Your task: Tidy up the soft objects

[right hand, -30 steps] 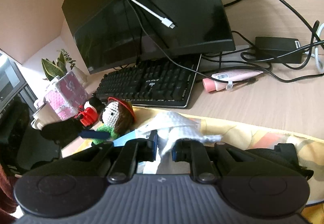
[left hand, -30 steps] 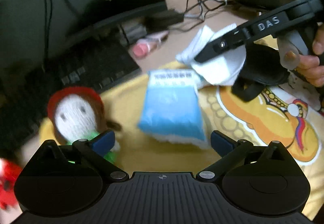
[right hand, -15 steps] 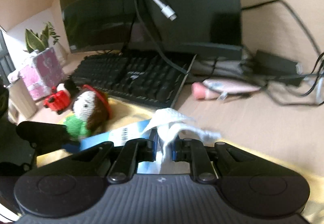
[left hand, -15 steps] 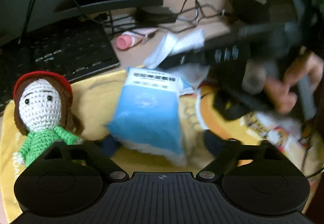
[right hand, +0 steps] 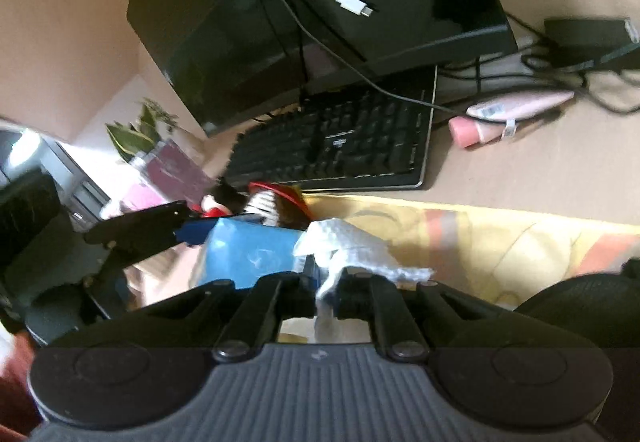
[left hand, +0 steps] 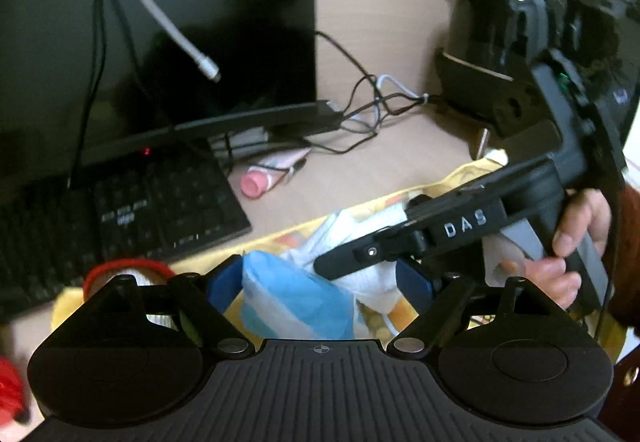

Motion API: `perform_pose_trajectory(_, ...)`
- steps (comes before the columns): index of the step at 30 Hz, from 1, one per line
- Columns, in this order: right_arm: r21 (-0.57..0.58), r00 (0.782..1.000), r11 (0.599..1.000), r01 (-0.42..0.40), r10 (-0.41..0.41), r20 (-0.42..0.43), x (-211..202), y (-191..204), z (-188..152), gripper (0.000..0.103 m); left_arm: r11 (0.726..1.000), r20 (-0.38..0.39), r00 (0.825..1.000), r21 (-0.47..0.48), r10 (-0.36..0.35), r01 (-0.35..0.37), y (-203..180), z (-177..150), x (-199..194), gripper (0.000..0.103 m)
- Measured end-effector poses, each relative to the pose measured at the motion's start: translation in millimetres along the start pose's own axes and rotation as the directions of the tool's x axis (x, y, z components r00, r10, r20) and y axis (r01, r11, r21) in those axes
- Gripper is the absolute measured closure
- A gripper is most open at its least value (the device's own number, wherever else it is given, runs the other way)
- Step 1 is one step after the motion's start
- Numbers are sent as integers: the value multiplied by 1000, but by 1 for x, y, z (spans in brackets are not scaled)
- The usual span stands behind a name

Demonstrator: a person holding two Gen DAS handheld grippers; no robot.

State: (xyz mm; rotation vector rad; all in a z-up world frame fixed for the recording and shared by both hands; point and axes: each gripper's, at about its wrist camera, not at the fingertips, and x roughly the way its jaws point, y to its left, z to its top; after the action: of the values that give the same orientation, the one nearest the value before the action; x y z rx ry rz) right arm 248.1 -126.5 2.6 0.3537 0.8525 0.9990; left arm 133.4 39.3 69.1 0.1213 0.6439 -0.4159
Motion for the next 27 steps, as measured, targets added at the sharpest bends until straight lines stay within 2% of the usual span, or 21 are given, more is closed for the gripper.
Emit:
perform_pose_trajectory(2,-93,994,990,104,-100,50,-5,10,0,88,999,7,1000,33,-26,26,-9,2,4,9)
perform_pose_trajectory(4,-216,968,948,236,-211,133,-11,23,-1,88,997,-4,999,66,-45,46,-19,5,14,9)
perform_pose_trajectory(5,-235,963,939,252,-219,157,-16,26,0,88,995,-12,999,87,-52,53,-25,5,20,9)
perform_pose_trajectory(7,-215,966,950,224,-188,176,-26,24,3,88,990,-24,997,127,-67,69,-36,6,32,9)
perform_pose_trajectory(10,-200,956,948,246,-204,209,-35,21,6,88,981,-35,995,168,-97,101,-48,5,43,8)
perform_pose_trajectory(15,-156,953,956,249,-214,214,-42,9,8,88,939,-73,992,320,-106,124,-67,-12,29,6)
perform_pose_trajectory(17,-152,953,957,248,-213,215,-42,7,9,88,932,-91,991,341,-94,120,-69,-21,20,5)
perform_pose_trajectory(21,-163,957,956,243,-208,203,-39,9,7,88,946,-125,984,281,-129,160,-63,-33,9,3)
perform_pose_trajectory(25,-174,962,955,240,-210,174,-31,11,2,88,959,-167,968,182,-189,219,-58,-41,5,1)
perform_pose_trajectory(27,-180,964,954,240,-211,163,-28,12,0,88,970,-177,966,120,-187,210,-52,-45,0,1)
